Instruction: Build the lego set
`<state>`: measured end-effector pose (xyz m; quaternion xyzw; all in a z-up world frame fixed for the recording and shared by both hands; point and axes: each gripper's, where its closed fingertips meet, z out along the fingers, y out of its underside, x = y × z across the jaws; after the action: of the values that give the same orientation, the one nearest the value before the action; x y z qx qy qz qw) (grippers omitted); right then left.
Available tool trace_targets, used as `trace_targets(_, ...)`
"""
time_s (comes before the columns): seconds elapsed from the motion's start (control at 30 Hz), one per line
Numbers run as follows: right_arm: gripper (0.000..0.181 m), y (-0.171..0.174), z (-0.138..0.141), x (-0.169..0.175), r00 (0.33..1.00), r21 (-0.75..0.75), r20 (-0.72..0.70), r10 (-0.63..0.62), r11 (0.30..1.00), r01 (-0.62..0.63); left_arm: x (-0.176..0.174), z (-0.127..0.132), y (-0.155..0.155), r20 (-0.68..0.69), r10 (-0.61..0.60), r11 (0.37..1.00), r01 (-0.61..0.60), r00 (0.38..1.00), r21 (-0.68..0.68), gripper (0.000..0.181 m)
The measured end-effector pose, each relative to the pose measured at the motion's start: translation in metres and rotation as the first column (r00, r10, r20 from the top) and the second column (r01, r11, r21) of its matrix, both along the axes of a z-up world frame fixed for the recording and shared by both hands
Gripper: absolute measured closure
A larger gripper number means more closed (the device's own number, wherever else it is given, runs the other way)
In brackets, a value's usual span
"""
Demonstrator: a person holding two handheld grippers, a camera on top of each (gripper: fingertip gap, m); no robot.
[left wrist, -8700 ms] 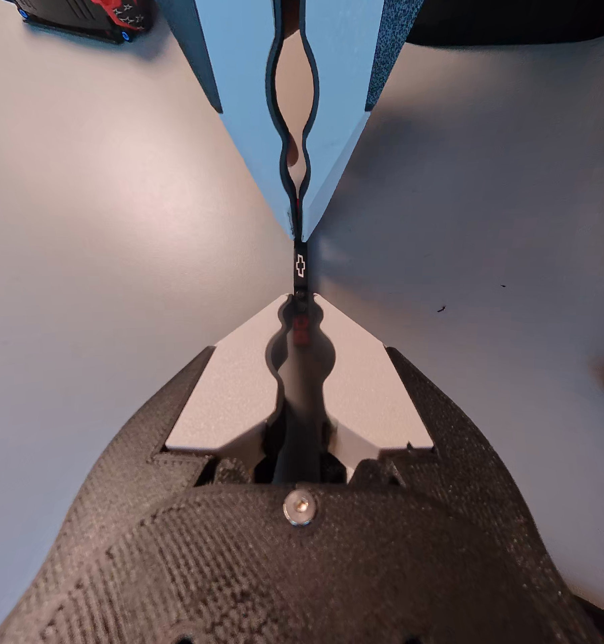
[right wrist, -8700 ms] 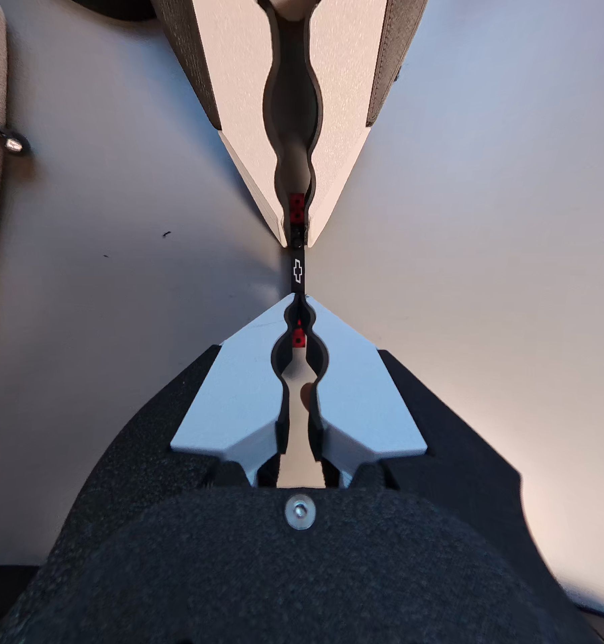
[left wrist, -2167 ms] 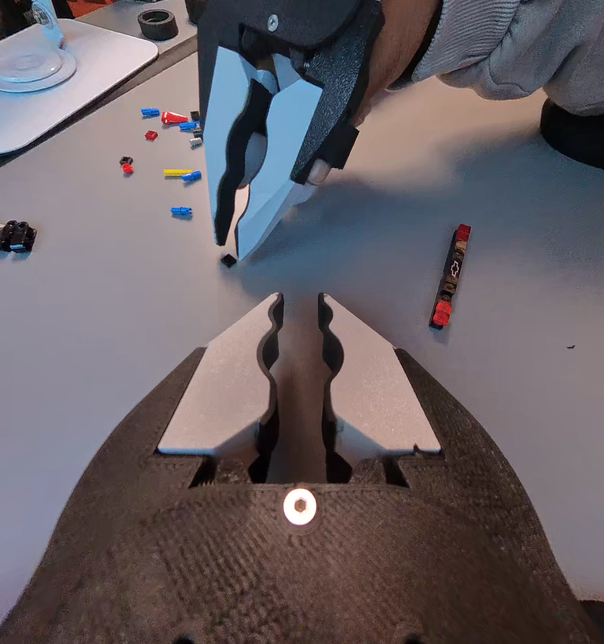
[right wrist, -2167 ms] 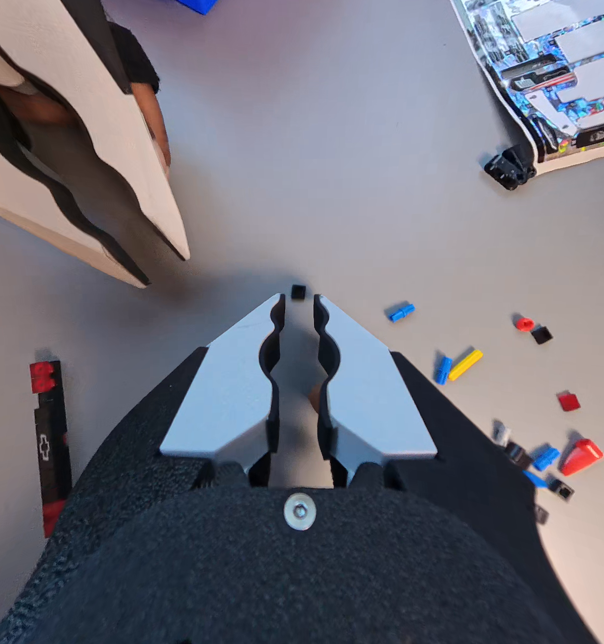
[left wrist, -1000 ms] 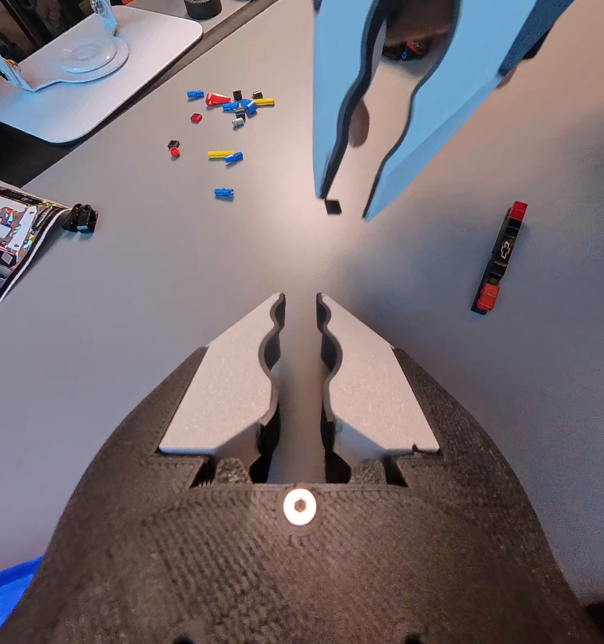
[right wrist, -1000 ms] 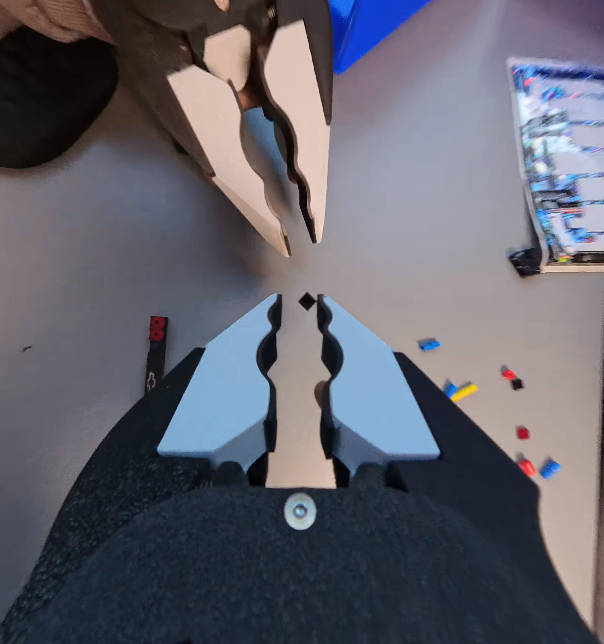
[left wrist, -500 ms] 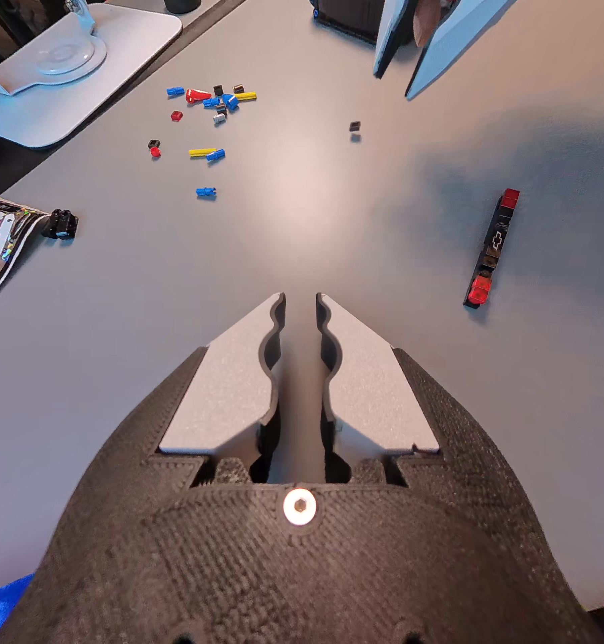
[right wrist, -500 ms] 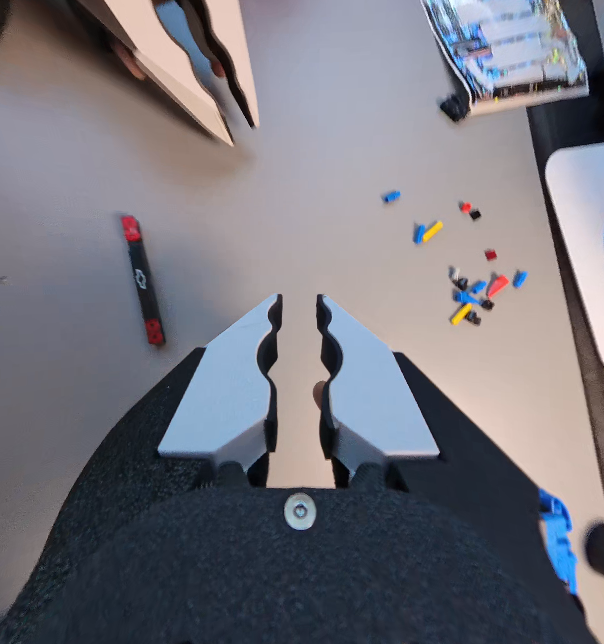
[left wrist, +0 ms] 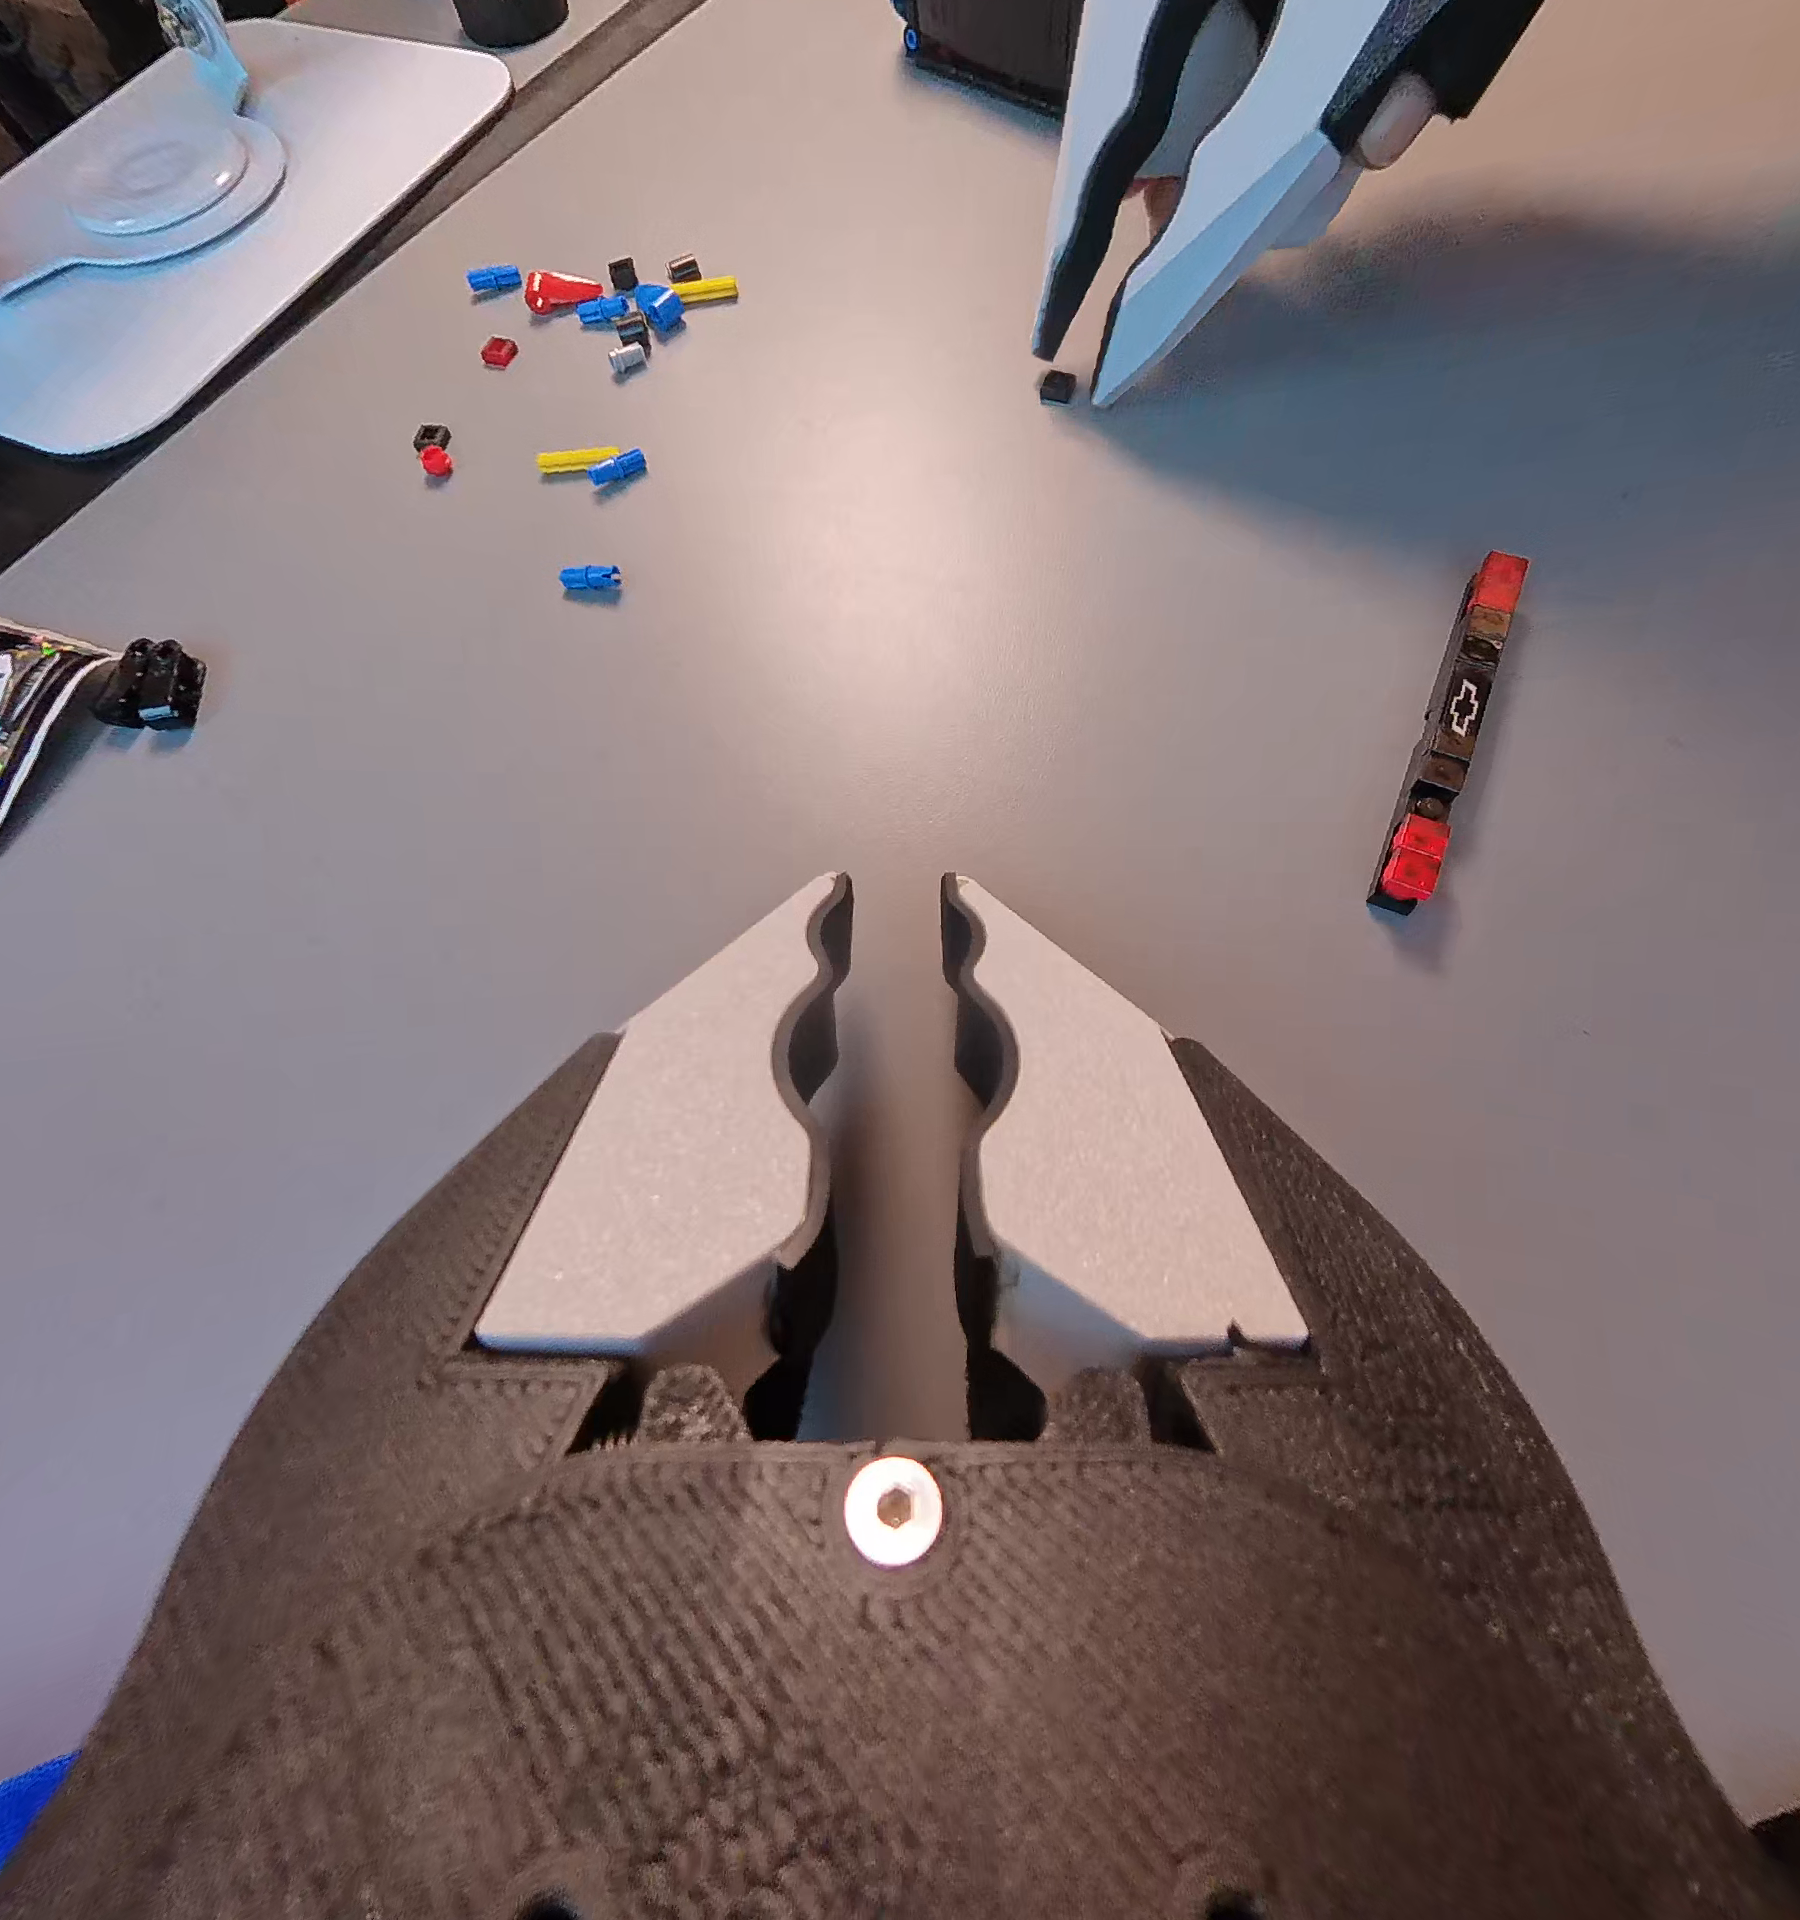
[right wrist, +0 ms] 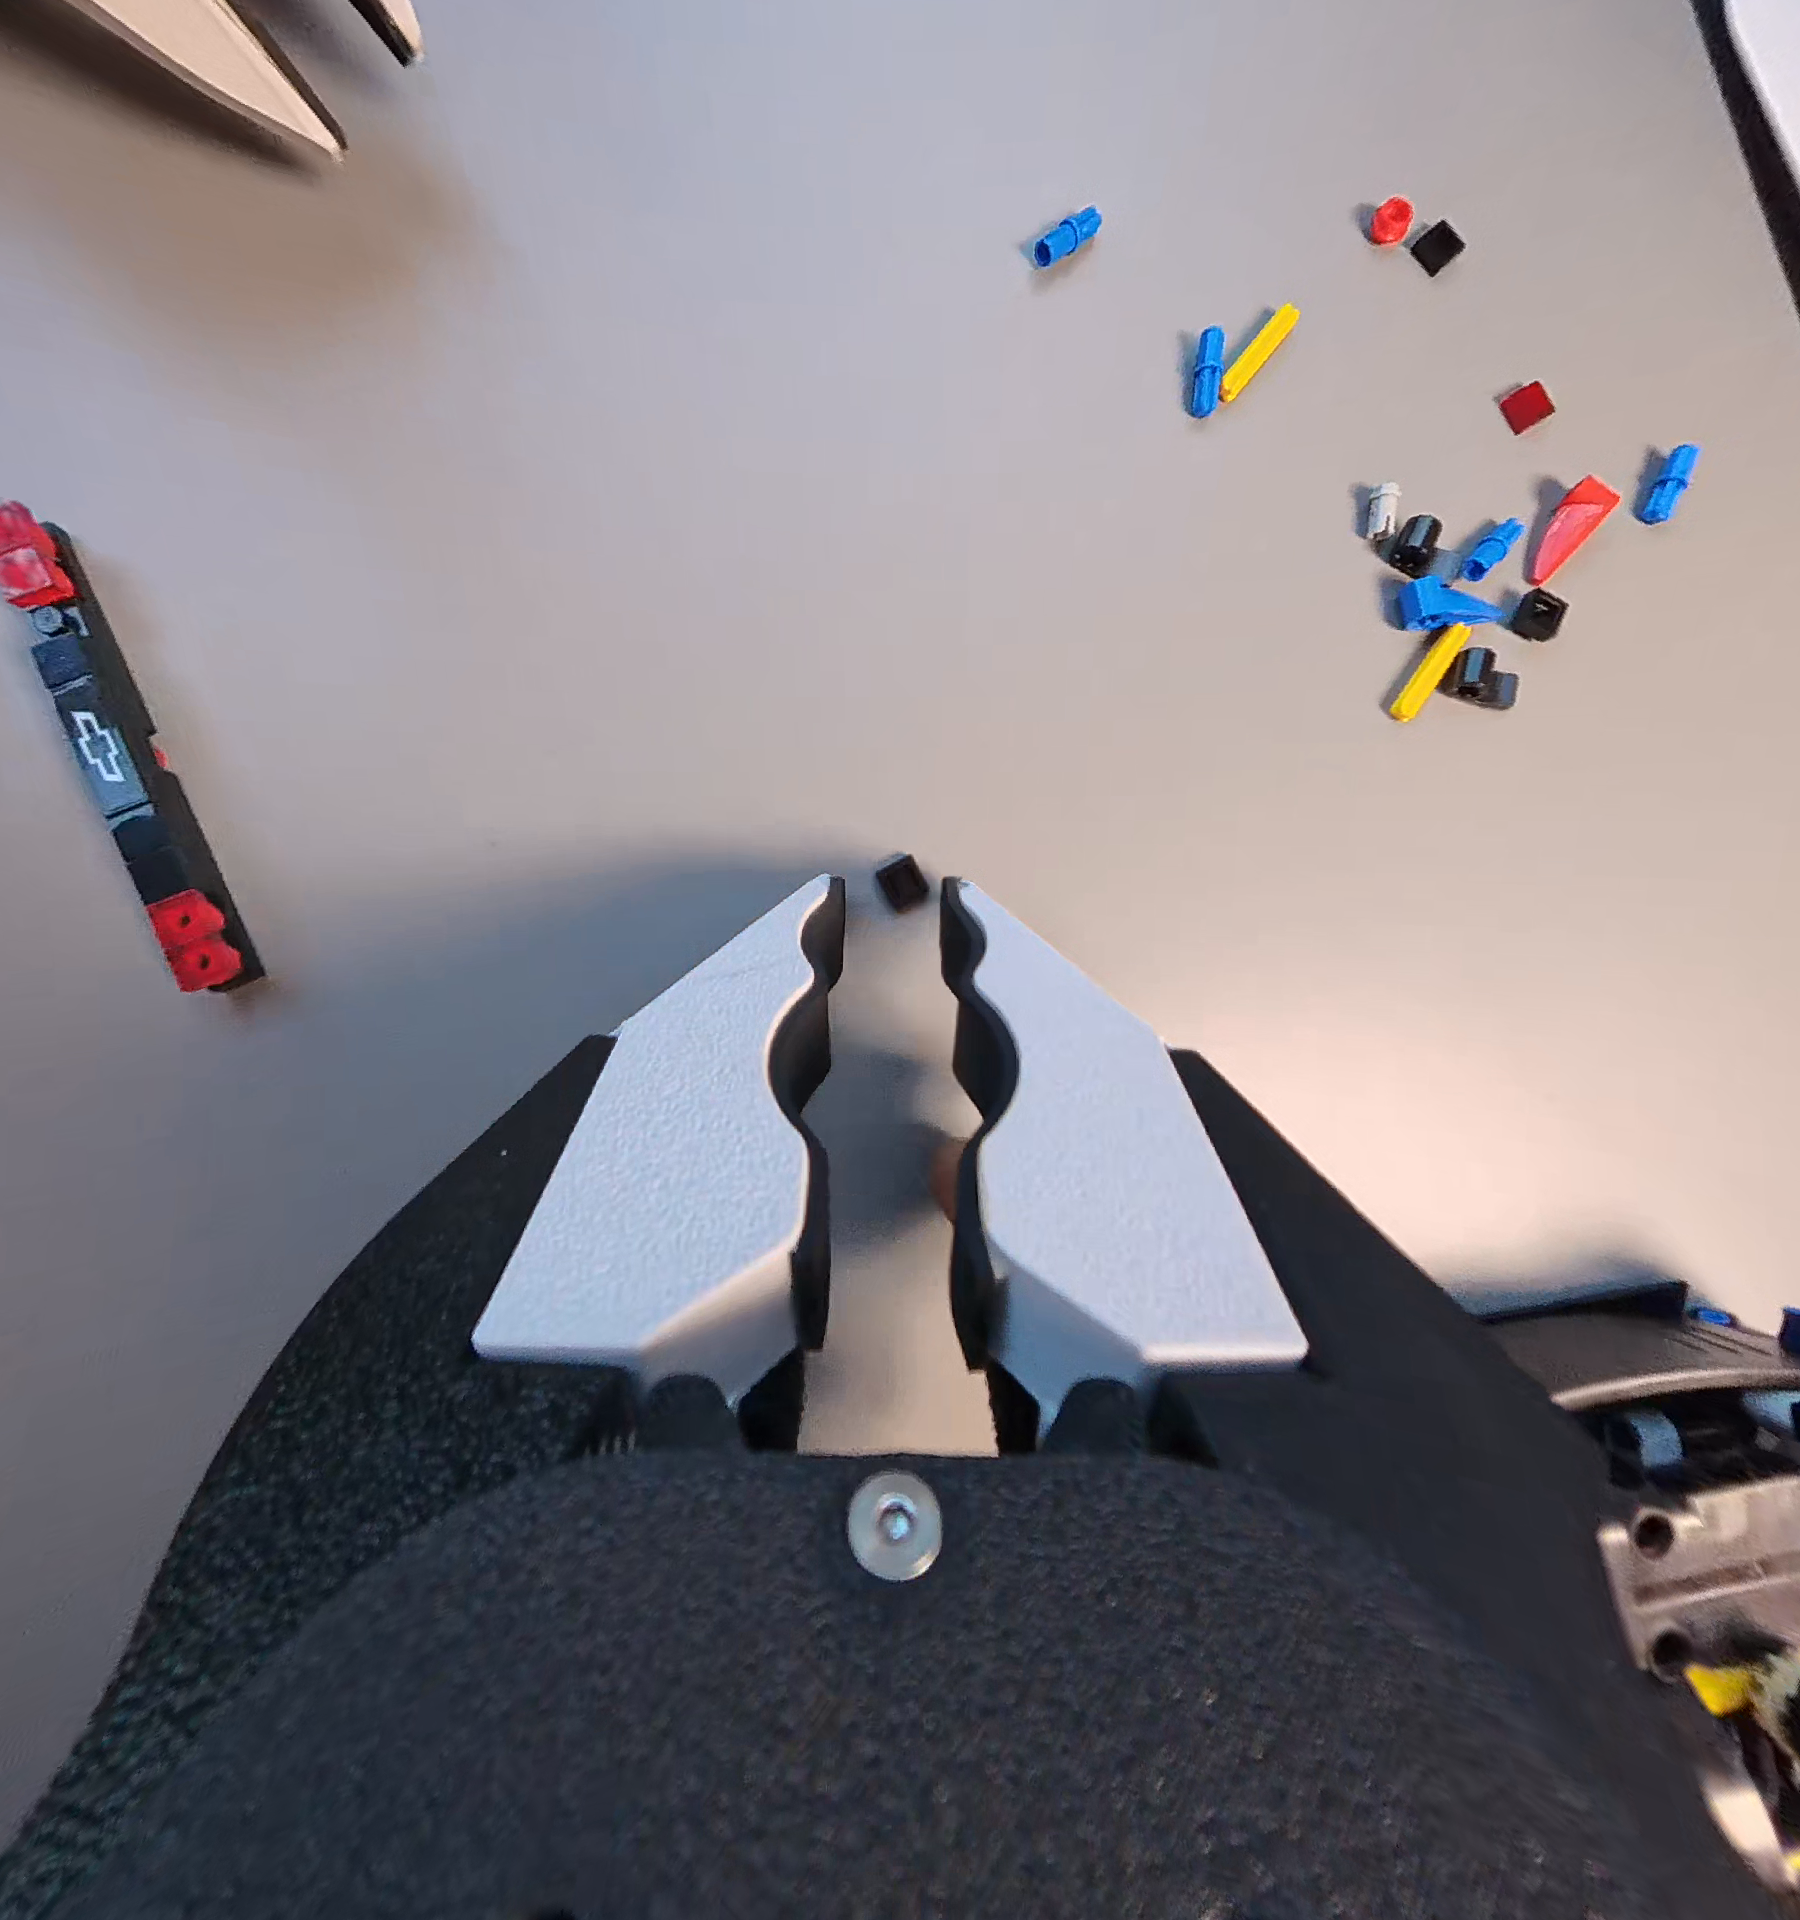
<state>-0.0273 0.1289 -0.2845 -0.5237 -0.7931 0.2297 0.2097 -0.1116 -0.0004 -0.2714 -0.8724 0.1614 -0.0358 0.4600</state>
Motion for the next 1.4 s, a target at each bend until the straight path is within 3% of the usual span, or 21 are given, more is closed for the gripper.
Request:
trace_targets(0.13,0.175,0.000,-0.001,-0.005,1.000,-0.034,0.024,0.002,0.999,-0.001,-0.001,0.000,0.000,0.006,0.002,1.000,-0.002,1.000,0.001,0.166)
trace_targets(0.23,0.175,-0.035,0.023,-0.006,0.997,-0.263,-0.061,0.043,0.963,-0.058,0.000,0.000,0.000,0.010,-0.001,1.000,0.001,1.000,-0.001,0.166)
trace_targets(0.37,0.156,-0.044,0.057,-0.004,0.985,-0.439,-0.169,-0.024,0.897,-0.053,0.001,0.000,0.000,0.009,-0.009,1.000,0.009,1.000,-0.004,0.167)
trace_targets(0.57,0.168,-0.042,0.038,0.011,0.990,-0.317,-0.142,0.003,0.947,-0.048,0.005,-0.002,-0.001,-0.002,-0.030,0.999,0.030,1.000,-0.011,0.169)
trace_targets(0.7,0.170,-0.069,0.021,0.013,0.983,-0.161,-0.120,0.138,0.974,-0.156,0.015,-0.004,-0.004,-0.028,-0.094,0.996,0.093,0.995,-0.016,0.169)
trace_targets(0.83,0.170,-0.094,0.011,0.002,0.972,-0.101,-0.099,0.214,0.969,-0.224,0.027,-0.006,-0.005,-0.046,-0.149,0.989,0.148,0.988,-0.021,0.166)
trace_targets(1.03,0.166,-0.107,0.003,-0.024,0.973,-0.108,-0.022,0.228,0.967,-0.229,0.029,-0.008,-0.004,-0.061,-0.157,0.987,0.155,0.986,-0.032,0.166)
trace_targets(1.17,0.167,-0.111,-0.002,-0.030,0.975,-0.085,0.072,0.209,0.976,-0.203,0.028,-0.008,-0.006,-0.058,-0.154,0.988,0.152,0.986,-0.035,0.166)
trace_targets(1.4,0.171,-0.118,-0.002,-0.035,0.972,-0.060,0.101,0.214,0.976,-0.208,0.030,-0.010,-0.007,-0.063,-0.169,0.985,0.166,0.984,-0.043,0.166)
